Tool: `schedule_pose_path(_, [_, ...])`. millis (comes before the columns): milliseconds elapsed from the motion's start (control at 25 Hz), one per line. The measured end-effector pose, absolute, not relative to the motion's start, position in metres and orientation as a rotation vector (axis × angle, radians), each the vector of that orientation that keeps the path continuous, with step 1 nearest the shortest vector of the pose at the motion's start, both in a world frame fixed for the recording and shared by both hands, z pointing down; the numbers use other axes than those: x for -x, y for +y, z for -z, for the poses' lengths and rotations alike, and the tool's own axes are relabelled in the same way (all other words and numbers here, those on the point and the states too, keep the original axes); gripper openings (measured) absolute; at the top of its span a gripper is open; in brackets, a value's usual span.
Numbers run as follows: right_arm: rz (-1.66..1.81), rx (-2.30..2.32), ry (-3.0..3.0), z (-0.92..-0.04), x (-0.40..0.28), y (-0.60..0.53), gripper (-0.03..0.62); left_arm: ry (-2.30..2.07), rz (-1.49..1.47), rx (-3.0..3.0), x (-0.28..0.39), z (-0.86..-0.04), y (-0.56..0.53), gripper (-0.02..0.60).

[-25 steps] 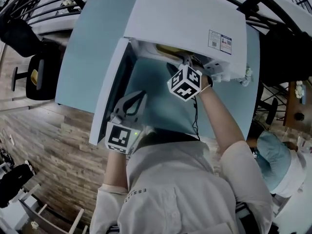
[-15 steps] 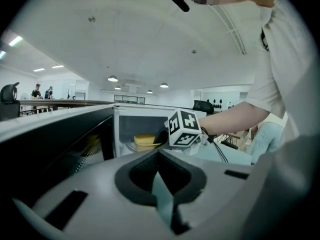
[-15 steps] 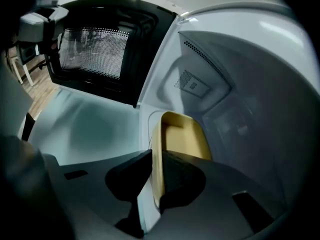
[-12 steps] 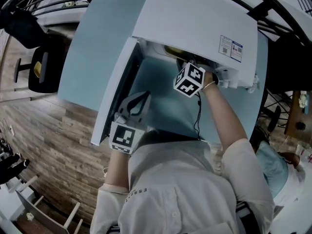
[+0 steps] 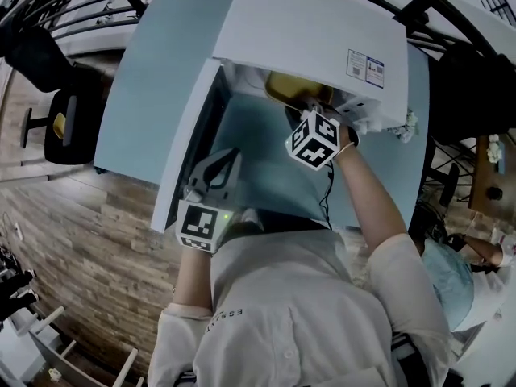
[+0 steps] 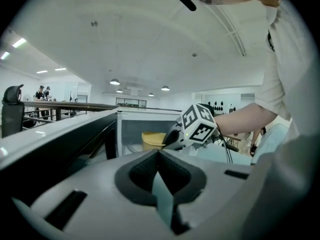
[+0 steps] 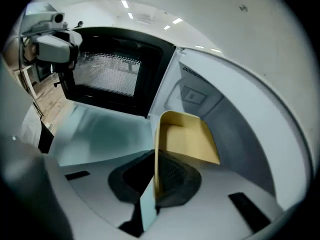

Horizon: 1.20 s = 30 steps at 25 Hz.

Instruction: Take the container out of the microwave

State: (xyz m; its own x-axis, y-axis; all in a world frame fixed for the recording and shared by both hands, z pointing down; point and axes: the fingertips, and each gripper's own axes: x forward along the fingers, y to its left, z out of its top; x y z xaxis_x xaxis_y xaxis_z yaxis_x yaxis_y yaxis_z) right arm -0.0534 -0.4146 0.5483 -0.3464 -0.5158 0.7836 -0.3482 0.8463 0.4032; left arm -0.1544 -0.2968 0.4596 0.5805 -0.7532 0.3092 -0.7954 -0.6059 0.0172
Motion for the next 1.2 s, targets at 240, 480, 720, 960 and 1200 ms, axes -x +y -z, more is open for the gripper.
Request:
schedule_pose_path(240, [0.18,-0.765,-2.082,-0.512,0.055,-0.369,0.028,-1.24,-0.393,-2.733,0.147,-0.445,-0.274,-0.006])
schedule_pose_path(480, [0.113,-0.912,-2.196,-0.478,0.058,-0.313,0.026,-1.188,-0.394,-2.806,0.151,-0.428,-0.243,-0.006])
schedule_pose_path(720, [0.022,-1.167,-2.342,-0.436,0.059,-0.258,0.023,-1.18,-0.346,-2.881,0.159,-0.408,-0.213,-0.006])
schedule_pose_path(960, [0.032,-1.423,-2.393,-0.402,0.052,-0.217,0.023,-1.147,-0.333,-2.955,0.163,-0.39,-0.197,-0.006])
schedule_pose_path(1200, [0.031,-1.649,-2.398,-0.376,0.032,-0.195,0.023,-1.131,-0.317,-3.017,0.163,-0.368,-0.195,-0.006])
